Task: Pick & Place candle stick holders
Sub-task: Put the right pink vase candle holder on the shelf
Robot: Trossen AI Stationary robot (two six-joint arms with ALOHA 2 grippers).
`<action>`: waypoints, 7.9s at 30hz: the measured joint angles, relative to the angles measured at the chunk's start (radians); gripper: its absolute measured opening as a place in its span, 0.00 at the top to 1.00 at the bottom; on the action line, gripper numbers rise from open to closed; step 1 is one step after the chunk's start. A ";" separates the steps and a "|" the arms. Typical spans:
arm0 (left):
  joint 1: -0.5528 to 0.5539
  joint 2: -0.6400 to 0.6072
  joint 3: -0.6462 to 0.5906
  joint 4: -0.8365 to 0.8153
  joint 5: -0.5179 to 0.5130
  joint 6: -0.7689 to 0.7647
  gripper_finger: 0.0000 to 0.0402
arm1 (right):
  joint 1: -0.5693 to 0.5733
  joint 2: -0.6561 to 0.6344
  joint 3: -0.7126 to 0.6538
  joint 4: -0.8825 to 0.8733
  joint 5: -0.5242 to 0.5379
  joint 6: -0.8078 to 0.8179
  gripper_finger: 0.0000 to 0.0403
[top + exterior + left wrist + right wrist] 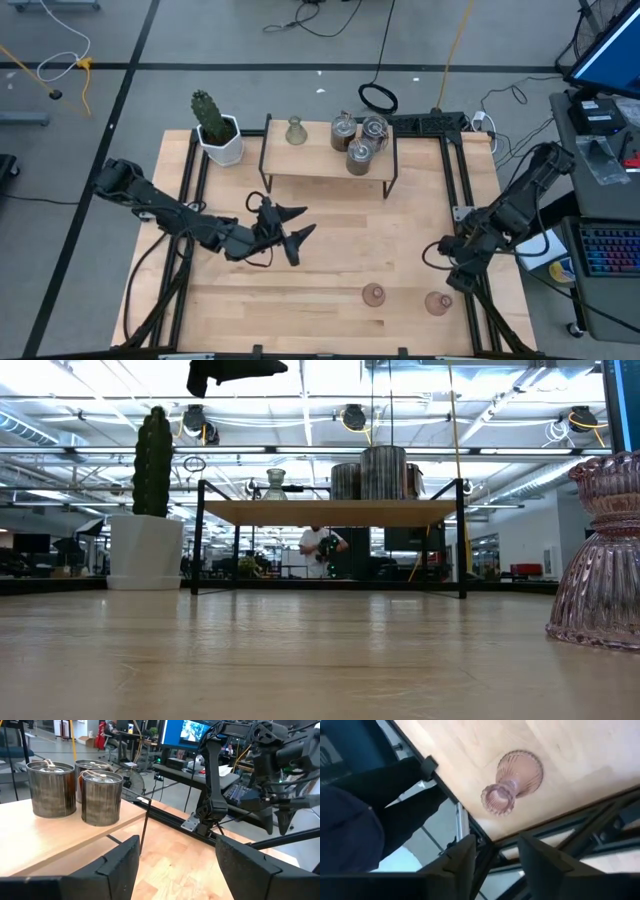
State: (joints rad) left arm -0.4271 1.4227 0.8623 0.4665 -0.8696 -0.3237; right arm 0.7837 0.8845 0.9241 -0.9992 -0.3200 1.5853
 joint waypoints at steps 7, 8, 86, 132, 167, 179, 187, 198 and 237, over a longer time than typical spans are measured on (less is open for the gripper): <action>0.000 0.000 0.000 0.000 0.007 -0.003 0.37 | 0.017 0.000 -0.168 0.187 -0.061 0.004 0.49; 0.002 0.000 0.000 0.000 0.008 -0.003 0.36 | 0.017 0.000 -0.196 0.219 -0.075 0.014 0.47; 0.107 0.009 0.325 -0.445 0.391 0.264 0.38 | -0.513 0.362 0.304 0.155 0.485 -0.865 0.94; 0.269 0.160 0.343 -0.574 0.706 0.202 0.60 | -0.678 0.652 0.567 0.421 0.262 -1.149 0.94; 0.331 -0.081 0.342 -0.986 -0.120 -0.077 0.68 | -0.684 0.645 0.567 0.413 0.264 -1.214 0.68; 0.486 -0.048 0.265 -0.764 -0.179 -0.076 0.68 | -0.684 0.645 0.567 0.443 0.267 -1.247 0.69; 0.501 -0.047 0.060 -0.338 -0.178 0.070 0.68 | -0.686 0.645 0.567 0.450 0.271 -1.283 0.70; 0.513 -0.038 -0.078 0.131 -0.055 0.233 0.68 | -0.687 0.646 0.567 0.451 0.325 -1.295 0.70; 0.622 0.269 0.017 0.353 0.087 0.327 0.68 | -0.687 0.646 0.567 0.472 0.350 -1.315 0.71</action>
State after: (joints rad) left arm 0.1953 1.6913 0.8791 0.8197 -0.7829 0.0029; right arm 0.0971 1.5305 1.4906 -0.5274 0.0299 0.2704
